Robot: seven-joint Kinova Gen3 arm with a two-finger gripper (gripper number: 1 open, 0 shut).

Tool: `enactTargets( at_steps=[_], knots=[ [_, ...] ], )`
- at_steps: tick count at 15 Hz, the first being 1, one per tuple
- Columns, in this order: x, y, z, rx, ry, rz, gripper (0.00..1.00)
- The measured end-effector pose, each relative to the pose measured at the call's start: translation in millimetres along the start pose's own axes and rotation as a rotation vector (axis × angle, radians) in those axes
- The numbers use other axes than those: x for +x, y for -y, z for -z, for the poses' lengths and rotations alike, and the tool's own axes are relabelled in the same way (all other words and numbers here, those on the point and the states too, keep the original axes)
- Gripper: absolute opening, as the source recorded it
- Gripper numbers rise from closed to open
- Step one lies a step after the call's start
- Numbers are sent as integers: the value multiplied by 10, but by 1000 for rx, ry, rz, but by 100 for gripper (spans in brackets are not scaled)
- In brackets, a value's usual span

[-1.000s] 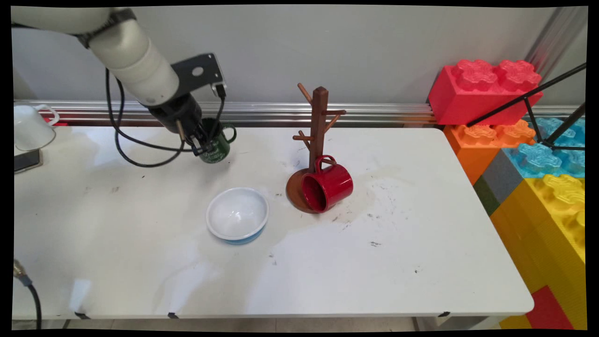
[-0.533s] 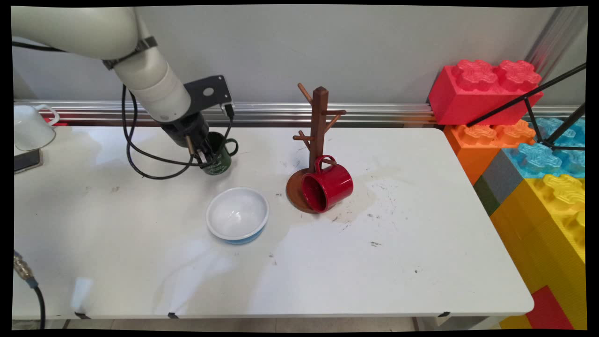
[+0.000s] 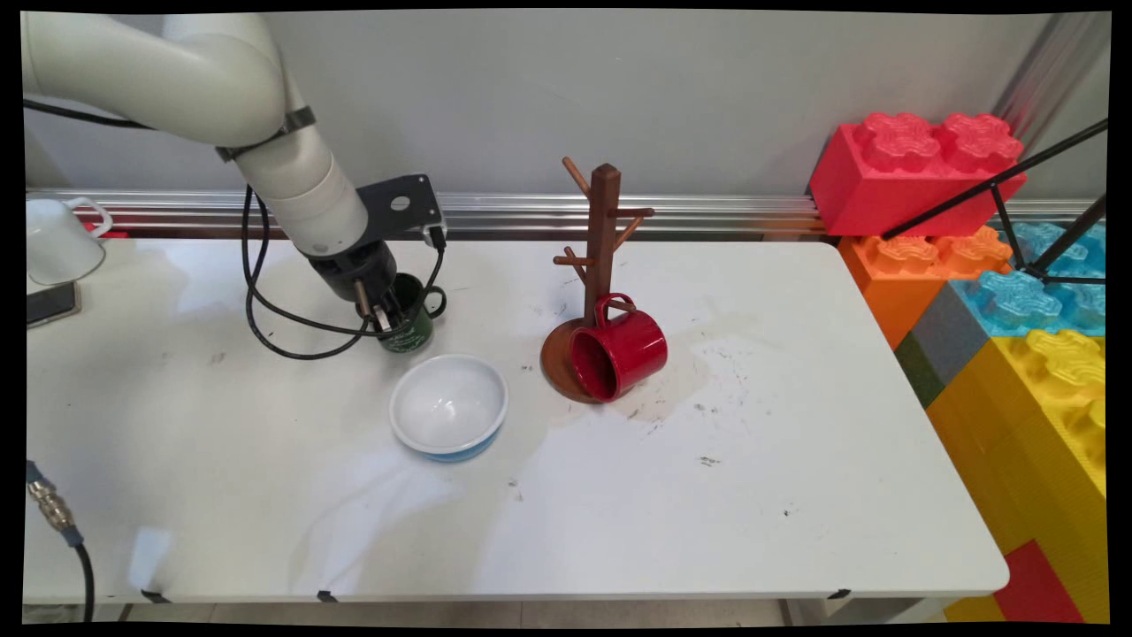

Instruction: Place the picked object on the table

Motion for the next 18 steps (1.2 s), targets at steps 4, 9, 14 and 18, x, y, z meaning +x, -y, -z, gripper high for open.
enactTargets(
  at_steps=[4, 9, 14, 18],
  knots=[
    [-13, -23, -84, -11, 6, 6, 0],
    [-4, -48, -154, -22, 2, 15, 0],
    [8, -63, -214, -31, -5, 22, 0],
    [19, -69, -241, -35, -12, 27, 100]
  ],
)
